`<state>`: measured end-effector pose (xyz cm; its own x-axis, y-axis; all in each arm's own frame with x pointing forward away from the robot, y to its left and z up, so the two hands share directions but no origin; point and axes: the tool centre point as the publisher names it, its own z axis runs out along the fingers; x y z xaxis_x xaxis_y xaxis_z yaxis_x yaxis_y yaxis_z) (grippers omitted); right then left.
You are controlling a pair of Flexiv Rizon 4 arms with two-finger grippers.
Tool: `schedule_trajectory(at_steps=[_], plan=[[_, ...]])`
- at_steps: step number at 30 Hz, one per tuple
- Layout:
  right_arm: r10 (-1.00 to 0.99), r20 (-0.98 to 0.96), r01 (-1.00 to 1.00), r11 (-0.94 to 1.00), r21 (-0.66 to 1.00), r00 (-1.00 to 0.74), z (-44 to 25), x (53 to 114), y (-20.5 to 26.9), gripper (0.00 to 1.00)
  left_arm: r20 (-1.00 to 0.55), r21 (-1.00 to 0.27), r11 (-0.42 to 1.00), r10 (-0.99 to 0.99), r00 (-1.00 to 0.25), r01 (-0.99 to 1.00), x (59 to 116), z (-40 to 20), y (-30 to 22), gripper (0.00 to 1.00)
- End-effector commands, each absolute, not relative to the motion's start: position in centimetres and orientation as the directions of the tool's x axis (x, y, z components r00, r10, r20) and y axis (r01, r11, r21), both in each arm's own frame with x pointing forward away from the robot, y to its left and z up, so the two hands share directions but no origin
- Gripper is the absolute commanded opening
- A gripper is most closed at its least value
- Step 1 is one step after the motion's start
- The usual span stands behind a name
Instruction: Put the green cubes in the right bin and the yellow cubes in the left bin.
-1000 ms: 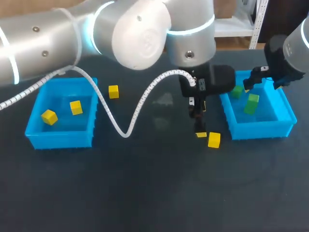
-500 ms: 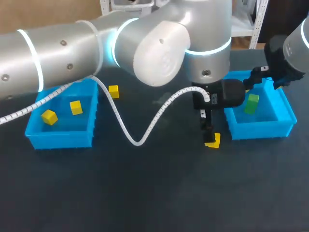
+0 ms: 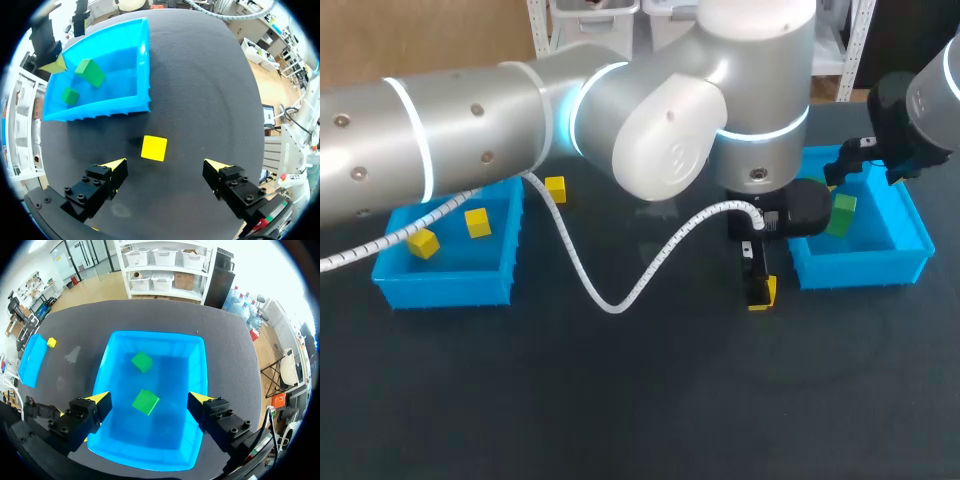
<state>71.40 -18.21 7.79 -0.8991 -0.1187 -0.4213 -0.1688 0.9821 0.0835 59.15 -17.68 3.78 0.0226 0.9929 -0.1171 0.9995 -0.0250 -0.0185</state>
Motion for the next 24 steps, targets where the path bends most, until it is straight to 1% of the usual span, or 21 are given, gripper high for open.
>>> schedule_trajectory(at_steps=[1, 24], plan=[[-0.117, -0.425, -0.167, 0.983, 0.082, -0.898, 7.8, 71.3, -18.2, 1.0, -0.125, -0.02, -0.018, 0.992, 0.016, 1.0, 59.5, 3.3, -17.9, 1.0], [-0.117, -0.425, -0.167, 0.983, 0.082, -0.898, 7.8, 71.3, -18.2, 1.0, -0.132, -0.02, -0.021, 0.991, 0.018, 1.0, 59.9, 1.8, -19.5, 1.0]])
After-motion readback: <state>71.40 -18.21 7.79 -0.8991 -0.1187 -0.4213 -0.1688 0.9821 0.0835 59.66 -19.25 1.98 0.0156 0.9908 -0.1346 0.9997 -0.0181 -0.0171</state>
